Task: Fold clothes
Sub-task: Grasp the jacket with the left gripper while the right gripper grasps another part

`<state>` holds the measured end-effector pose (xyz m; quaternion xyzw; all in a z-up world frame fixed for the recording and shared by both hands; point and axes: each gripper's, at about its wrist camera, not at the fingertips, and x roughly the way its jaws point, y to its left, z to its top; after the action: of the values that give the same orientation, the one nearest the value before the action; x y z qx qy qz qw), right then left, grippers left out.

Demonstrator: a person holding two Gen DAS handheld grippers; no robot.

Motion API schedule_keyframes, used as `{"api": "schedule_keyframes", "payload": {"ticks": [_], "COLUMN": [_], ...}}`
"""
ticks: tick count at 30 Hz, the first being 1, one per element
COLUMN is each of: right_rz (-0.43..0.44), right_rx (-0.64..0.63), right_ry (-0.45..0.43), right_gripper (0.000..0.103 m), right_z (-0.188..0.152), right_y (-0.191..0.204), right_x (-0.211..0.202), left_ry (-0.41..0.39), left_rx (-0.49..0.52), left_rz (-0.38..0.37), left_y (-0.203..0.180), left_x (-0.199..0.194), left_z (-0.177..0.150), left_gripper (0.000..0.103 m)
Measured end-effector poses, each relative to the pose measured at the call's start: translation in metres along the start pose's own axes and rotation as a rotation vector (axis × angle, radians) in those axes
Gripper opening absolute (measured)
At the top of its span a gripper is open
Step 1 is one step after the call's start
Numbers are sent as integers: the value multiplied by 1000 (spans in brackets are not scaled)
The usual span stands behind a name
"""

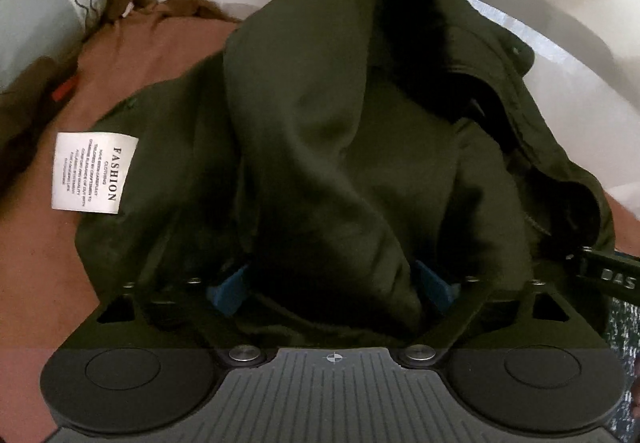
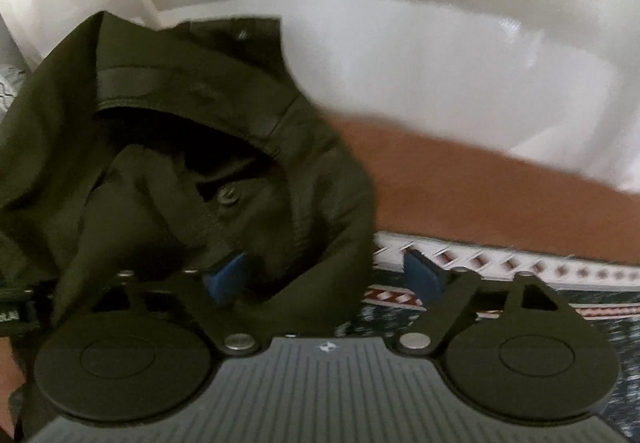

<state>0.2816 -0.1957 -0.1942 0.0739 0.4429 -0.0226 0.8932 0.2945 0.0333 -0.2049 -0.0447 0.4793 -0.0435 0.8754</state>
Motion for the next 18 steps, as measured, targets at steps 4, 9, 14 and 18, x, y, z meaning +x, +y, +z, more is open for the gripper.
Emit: {"api": "schedule_keyframes", "payload": {"ticks": [4, 9, 14, 18], "right_rz": [31, 42, 94, 176], "right_rx": [-28, -68, -72, -45], "right_ry": [-43, -131, -212, -270], "right_gripper": [50, 20, 16, 14], "right_z": [-7, -15, -13, -2], "right_y": [6, 16, 22, 23], "right_x": [2, -21, -60, -95], "left_ry": [-79, -152, -177, -205], "left_rx": [79, 66, -20, -71], "left_rz": [-33, -38, -57, -54], "left_y": [-4, -6, 9, 20], "left_x": [-10, -36, -59, -87], "left_z": [-9, -13, -8, -6], "left_gripper": [31, 3, 1, 1]}}
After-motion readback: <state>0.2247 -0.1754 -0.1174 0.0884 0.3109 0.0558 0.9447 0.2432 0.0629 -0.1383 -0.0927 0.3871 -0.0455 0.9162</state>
